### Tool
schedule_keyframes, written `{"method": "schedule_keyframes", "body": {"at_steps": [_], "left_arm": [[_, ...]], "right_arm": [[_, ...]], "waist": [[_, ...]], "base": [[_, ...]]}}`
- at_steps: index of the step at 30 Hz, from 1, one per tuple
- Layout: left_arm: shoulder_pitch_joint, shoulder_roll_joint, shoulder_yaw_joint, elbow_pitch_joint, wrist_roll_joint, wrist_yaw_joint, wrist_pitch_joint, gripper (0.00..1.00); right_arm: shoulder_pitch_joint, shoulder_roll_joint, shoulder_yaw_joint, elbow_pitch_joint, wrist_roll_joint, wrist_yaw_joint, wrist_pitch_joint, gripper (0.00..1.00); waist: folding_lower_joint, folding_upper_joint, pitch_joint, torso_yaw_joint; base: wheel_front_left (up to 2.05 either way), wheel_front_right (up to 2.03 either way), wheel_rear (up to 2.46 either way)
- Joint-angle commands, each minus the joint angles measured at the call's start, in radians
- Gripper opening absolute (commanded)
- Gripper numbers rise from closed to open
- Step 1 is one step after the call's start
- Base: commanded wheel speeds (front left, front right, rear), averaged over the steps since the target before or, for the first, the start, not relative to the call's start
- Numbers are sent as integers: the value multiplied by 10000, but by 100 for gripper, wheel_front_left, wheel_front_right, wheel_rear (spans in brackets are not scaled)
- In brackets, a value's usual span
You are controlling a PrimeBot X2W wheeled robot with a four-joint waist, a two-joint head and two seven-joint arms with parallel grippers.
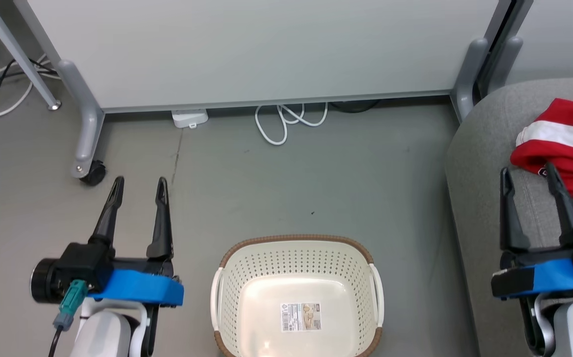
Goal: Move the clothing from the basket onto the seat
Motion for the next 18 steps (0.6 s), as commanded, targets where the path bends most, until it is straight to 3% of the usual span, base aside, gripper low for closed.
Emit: {"method": "schedule_keyframes", "body": {"at_steps": [1,18], "left_arm": [[206,-52,150,-8,103,-56,-26,100],[1194,-481,909,252,557,-423,-26,100]], "right_arm": [[282,54,-1,-34,67,3,-34,100],[1336,257,396,118,278,3,-34,100]], "waist": [[2,-1,-163,-13],[2,-1,-798,-331]], "base": [[0,0,0],[0,0,0]]}}
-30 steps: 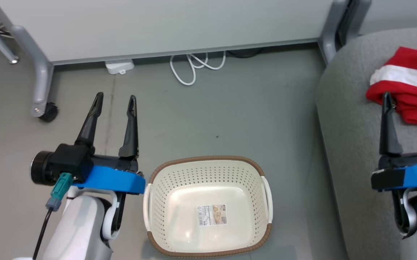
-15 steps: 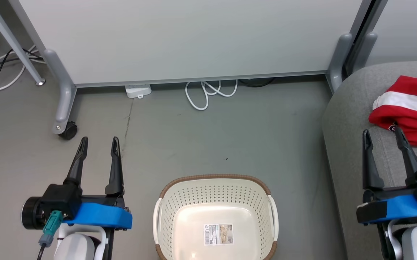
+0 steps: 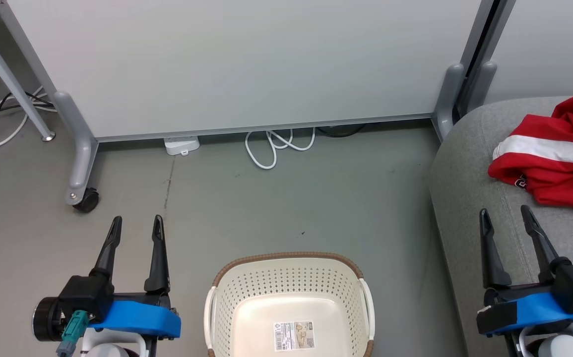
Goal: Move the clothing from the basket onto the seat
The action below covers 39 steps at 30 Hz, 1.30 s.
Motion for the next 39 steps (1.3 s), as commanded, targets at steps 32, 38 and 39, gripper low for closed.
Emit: {"method": "schedule_keyframes", "body": {"at_steps": [32,38,39], "left_arm": [[347,-203,302,532,-1546,-177,590,0],[311,-205,401,464,-2668,-190,852,0],[304,-206,418,455,-2847,-193,892,0]], "right_arm": [[125,47,163,705,2345,0,610,0],[123,43,193,675,3529,0,853,0],[121,43,196,673,3717,1,892,0]], "waist": [[1,-1,-209,-31],[1,-1,-226,-62],[1,-1,-229,-67]], "base": [[0,0,0],[0,0,0],[0,0,0]]}}
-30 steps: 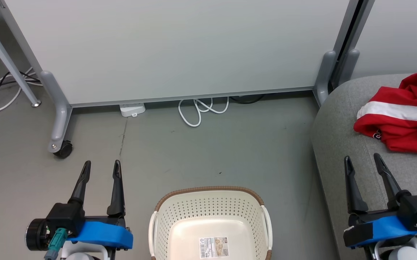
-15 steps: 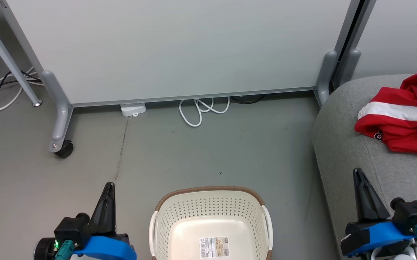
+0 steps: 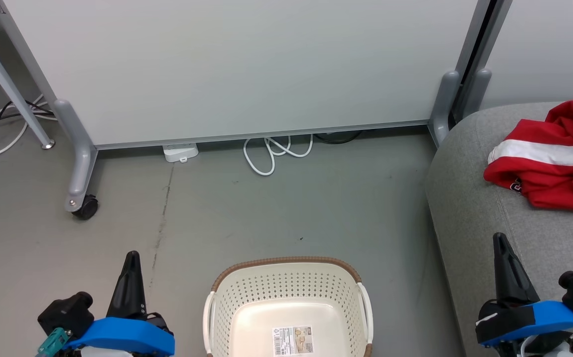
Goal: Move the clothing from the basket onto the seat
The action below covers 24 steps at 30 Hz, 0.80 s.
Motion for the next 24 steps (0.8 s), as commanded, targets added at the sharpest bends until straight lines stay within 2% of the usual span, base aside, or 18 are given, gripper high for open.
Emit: {"method": "schedule_keyframes", "body": {"at_steps": [1,24], "left_arm": [[-293,16,102,-210,-551,-39,130,0],[-454,9,448,-359,-3970,-86,962,0]], "right_arm": [[-170,-44,-8,-167,598,1,127,0],[-280,-58,-19,-146,4189,2,962,0]], "waist": [[0,0,-5,-11],[0,0,-67,-124]], "base": [[0,0,0],[0,0,0]]}}
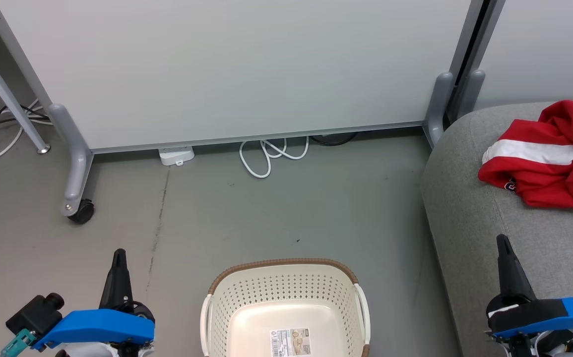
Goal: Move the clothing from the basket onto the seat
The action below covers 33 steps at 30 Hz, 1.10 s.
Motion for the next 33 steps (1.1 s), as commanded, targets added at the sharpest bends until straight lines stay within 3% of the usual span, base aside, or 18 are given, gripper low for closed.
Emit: {"method": "schedule_keyframes", "body": {"at_steps": [1,33], "left_arm": [[-314,15,95,-169,-325,-74,66,0],[-479,4,495,-317,-4171,-121,1029,0]], "right_arm": [[-235,-55,-18,-135,367,4,66,0],[-372,-72,-43,-81,4404,5,1026,0]], "waist": [[0,0,-4,-7],[0,0,-97,-176]], "base": [[0,0,0],[0,0,0]]}}
